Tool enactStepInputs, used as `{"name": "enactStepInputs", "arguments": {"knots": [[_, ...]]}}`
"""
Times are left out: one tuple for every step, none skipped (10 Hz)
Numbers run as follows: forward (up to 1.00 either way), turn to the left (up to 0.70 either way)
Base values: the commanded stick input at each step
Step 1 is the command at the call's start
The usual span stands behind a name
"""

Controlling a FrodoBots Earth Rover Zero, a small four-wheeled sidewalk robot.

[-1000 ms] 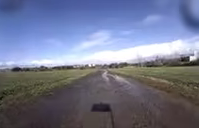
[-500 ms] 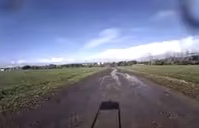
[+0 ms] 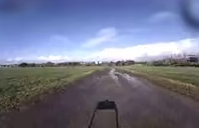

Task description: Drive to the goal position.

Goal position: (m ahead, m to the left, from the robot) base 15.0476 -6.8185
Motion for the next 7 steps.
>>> {"name": "enactStepInputs", "arguments": {"knots": [[0.70, 0.00], [0.70, 0.00], [0.70, 0.00], [0.70, 0.00], [0.70, 0.00], [0.70, 0.00], [0.70, 0.00]]}}
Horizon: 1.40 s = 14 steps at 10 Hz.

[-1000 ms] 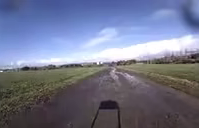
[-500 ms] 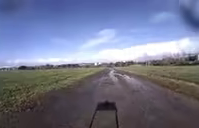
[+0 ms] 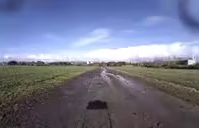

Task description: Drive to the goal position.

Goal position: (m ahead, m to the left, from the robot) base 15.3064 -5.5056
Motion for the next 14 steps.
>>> {"name": "enactStepInputs", "arguments": {"knots": [[0.70, 0.00], [0.70, 0.00], [0.70, 0.00], [0.70, 0.00], [0.70, 0.00], [0.70, 0.34], [0.70, 0.35], [0.70, 0.32], [0.70, 0.14], [0.70, 0.00], [0.70, 0.00], [0.70, 0.00], [0.70, 0.00], [0.70, 0.00]]}}
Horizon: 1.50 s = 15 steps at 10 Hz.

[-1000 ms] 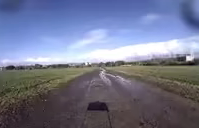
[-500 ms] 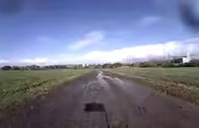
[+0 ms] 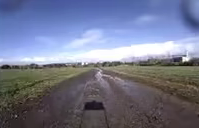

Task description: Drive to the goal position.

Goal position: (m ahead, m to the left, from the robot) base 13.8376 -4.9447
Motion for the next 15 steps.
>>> {"name": "enactStepInputs", "arguments": {"knots": [[0.70, 0.29], [0.70, 0.33], [0.70, 0.00], [0.70, 0.00], [0.70, 0.00], [0.70, 0.00], [0.70, 0.00], [0.70, 0.00], [0.70, 0.00], [0.70, 0.00], [0.70, 0.00], [0.70, 0.00], [0.70, 0.00], [0.70, 0.00], [0.70, 0.00]]}}
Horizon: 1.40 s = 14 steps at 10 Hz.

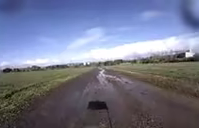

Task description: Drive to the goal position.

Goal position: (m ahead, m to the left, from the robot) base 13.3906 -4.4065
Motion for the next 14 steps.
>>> {"name": "enactStepInputs", "arguments": {"knots": [[0.70, 0.02], [0.70, 0.08], [0.70, 0.35], [0.70, 0.35], [0.70, 0.35], [0.70, 0.35], [0.70, 0.35], [0.70, 0.00], [0.70, 0.00], [0.70, 0.00], [0.70, 0.00], [0.70, 0.00], [0.70, 0.00], [0.70, 0.00]]}}
